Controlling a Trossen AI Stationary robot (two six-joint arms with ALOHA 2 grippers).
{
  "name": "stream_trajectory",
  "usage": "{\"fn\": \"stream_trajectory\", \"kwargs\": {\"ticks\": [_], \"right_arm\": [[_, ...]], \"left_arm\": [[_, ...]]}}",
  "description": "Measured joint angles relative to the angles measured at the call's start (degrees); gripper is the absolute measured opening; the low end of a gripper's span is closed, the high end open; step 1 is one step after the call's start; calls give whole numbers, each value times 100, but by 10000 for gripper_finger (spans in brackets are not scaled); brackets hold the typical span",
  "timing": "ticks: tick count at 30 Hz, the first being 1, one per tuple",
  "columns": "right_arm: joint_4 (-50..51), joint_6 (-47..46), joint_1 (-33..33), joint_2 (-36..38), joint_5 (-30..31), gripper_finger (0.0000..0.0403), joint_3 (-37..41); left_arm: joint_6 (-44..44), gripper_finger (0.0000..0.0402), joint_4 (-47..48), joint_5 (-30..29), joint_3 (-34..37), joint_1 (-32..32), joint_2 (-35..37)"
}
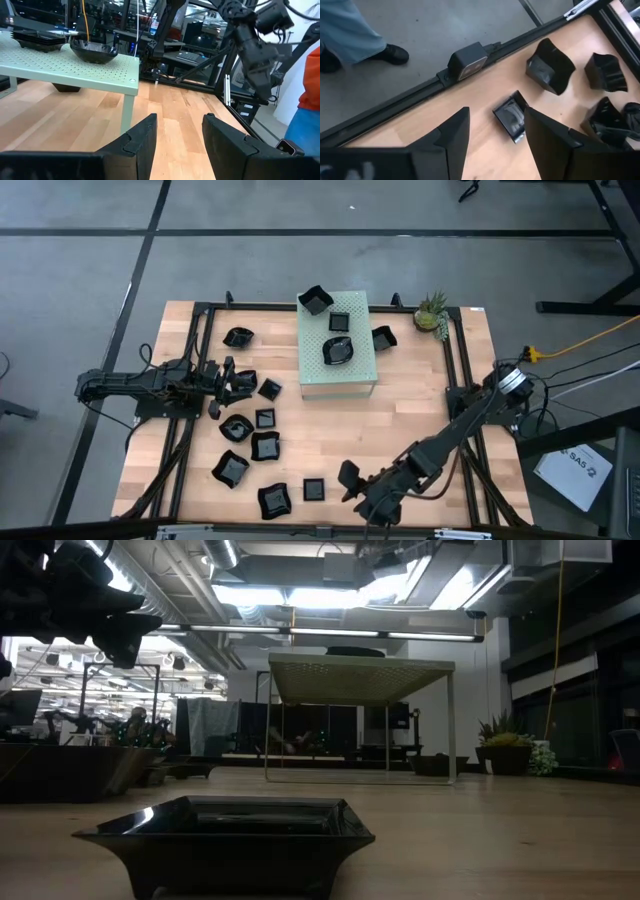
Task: Pick & Place Mini shaped plates
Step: Stack the black square plate on top of the black square plates on the shelf
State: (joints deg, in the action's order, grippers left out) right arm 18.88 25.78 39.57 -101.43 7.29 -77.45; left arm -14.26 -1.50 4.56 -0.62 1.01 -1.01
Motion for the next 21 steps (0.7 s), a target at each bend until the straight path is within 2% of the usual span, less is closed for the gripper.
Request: {"fn": "stream_trajectory", "kwargs": {"ticks": [4,13,21], "right_arm": [[-297,85,0,-330,2,185,0],[-965,1327,-33,-1068,18,185,0],[-1432,1479,-310,-1415,20,185,0]], "left_arm": [[0,152,0,2,2,0,2],[0,152,0,2,0,0,0],[0,152,0,2,2,0,1]]}}
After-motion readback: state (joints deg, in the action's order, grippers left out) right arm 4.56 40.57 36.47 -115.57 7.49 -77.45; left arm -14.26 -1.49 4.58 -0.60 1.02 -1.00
